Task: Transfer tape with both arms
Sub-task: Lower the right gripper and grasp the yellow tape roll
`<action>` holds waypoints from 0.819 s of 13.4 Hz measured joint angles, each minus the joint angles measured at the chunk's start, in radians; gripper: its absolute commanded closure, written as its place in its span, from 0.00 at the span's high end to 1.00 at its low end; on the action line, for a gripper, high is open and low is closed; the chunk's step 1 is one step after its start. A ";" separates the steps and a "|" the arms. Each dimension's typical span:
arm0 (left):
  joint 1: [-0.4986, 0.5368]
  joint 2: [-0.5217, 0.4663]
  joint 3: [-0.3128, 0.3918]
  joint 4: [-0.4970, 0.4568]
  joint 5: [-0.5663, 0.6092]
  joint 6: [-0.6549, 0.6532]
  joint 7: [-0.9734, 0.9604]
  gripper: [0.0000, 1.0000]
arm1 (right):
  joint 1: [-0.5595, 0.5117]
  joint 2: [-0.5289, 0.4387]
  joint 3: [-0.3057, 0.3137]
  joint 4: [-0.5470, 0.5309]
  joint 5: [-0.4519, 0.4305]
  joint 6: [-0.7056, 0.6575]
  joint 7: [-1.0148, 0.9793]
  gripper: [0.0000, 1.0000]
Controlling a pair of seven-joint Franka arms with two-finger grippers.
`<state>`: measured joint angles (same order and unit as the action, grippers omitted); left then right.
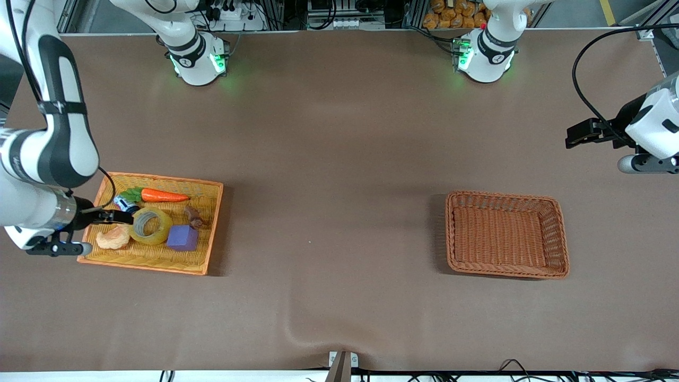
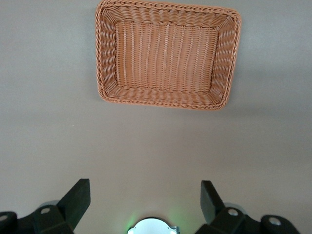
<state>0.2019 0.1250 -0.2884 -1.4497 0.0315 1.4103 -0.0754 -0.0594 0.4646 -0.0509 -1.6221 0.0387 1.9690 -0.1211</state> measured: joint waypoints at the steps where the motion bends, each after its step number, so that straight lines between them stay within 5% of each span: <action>1: 0.000 0.002 0.001 0.000 0.000 0.000 0.000 1.00 | 0.000 0.026 0.000 -0.005 0.000 0.031 -0.012 1.00; 6: -0.004 0.009 -0.002 -0.001 0.000 0.001 0.000 1.00 | 0.002 0.077 0.006 -0.165 0.000 0.240 -0.025 1.00; 11: -0.010 0.013 -0.004 -0.001 0.000 0.014 -0.015 1.00 | 0.009 0.069 0.013 -0.207 0.000 0.257 -0.028 1.00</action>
<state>0.1921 0.1382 -0.2925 -1.4504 0.0314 1.4239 -0.0905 -0.0502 0.5332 -0.0377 -1.8286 0.0388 2.2255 -0.1488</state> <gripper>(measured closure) 0.000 0.000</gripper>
